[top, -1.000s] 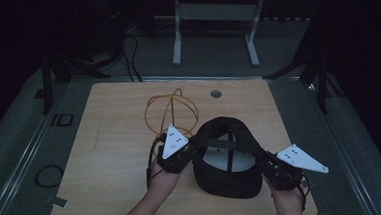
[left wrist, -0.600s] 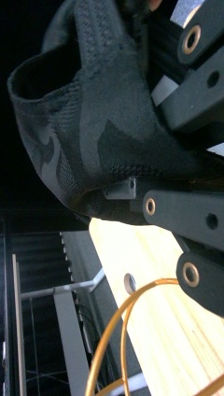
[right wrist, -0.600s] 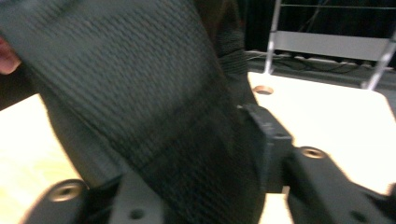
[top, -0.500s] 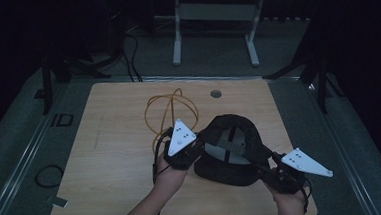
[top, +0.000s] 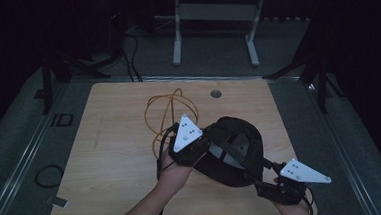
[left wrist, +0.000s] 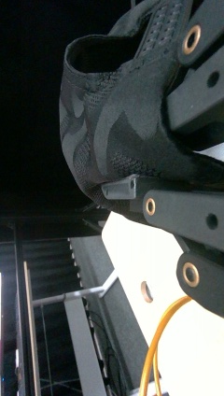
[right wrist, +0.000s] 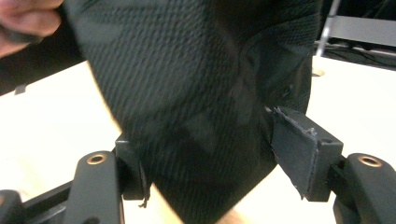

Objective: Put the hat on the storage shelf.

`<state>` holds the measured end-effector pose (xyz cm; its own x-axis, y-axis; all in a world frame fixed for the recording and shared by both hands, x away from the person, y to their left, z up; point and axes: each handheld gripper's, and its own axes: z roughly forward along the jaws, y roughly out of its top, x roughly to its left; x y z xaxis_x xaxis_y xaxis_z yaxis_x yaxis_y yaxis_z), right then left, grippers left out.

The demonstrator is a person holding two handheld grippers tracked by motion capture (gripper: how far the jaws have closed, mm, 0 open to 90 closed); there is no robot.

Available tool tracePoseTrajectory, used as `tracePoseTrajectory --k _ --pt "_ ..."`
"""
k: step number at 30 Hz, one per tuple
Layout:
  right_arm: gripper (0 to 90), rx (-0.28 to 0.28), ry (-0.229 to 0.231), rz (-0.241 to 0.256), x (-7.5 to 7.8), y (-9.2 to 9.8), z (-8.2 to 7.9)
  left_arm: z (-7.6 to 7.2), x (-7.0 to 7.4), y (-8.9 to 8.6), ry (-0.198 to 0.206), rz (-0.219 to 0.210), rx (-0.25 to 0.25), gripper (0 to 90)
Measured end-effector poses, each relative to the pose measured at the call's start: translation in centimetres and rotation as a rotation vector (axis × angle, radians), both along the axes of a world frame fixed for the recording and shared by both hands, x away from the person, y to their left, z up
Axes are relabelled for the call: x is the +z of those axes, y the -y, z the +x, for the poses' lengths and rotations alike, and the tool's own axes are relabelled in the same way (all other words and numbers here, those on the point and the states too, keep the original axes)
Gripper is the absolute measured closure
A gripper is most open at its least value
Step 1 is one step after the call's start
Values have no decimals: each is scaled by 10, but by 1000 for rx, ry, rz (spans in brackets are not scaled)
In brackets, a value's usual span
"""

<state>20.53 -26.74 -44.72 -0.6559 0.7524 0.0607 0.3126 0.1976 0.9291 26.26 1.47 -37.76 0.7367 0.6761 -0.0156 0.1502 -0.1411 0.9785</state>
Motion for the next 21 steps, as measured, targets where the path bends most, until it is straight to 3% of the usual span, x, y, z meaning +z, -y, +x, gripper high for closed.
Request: tracePoseTrajectory --k 4,8,9,15,21 --pt "344 62 0 -17 -3 7 -5 -2 1 2 2 1 -10 882" --pt "345 111 -32 -11 -8 24 -10 -4 2 2 1 -8 -15 882" --pt "345 103 -34 -17 -8 37 -12 -4 2 2 2 -6 -21 882" --pt "358 81 -28 7 -2 63 -15 -6 2 5 5 -4 -35 882" --pt "360 53 3 0 10 77 -13 -6 0 2 9 -5 -30 881"
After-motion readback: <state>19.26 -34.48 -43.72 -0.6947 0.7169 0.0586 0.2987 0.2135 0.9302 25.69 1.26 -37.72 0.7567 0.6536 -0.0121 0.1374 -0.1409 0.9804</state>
